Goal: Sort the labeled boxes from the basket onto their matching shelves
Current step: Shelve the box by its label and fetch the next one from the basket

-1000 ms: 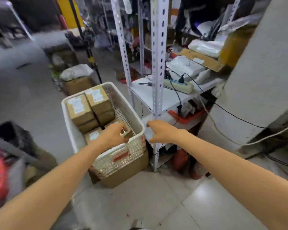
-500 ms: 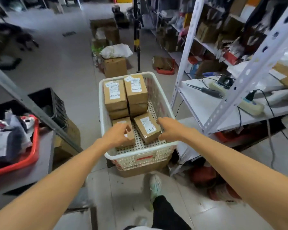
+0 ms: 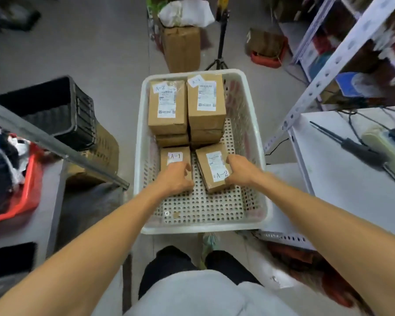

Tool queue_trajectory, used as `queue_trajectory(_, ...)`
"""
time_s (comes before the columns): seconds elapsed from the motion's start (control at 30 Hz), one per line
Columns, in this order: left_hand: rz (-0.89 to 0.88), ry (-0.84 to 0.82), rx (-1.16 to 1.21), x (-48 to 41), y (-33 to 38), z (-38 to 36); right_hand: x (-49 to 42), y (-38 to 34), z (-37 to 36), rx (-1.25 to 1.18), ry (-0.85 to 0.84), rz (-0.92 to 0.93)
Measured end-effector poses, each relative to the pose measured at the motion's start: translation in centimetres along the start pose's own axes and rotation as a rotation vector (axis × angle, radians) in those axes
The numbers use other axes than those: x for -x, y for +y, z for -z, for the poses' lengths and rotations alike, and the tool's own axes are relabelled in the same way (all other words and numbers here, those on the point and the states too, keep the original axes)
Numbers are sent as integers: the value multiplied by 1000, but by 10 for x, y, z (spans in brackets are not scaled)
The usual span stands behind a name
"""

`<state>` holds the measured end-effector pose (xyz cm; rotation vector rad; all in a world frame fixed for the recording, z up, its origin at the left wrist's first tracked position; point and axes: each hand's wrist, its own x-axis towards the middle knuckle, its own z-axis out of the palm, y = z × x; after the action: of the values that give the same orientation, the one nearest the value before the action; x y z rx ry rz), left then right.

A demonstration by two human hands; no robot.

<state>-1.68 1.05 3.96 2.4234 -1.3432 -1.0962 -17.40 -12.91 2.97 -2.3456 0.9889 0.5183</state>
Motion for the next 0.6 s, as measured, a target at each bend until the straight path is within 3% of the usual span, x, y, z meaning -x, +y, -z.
queue_trajectory(0.23, 178, -153, 192, -67, -26, -67, -55, 26, -64, -267, -2, -193)
queue_trajectory(0.43, 310, -174, 442, -133, -56, -136, -115, 57, -126, -276, 21, -343)
queue_trajectory(0.6, 307, -156, 462, -172, -63, -184, -158, 80, -154, -293, 76, -382)
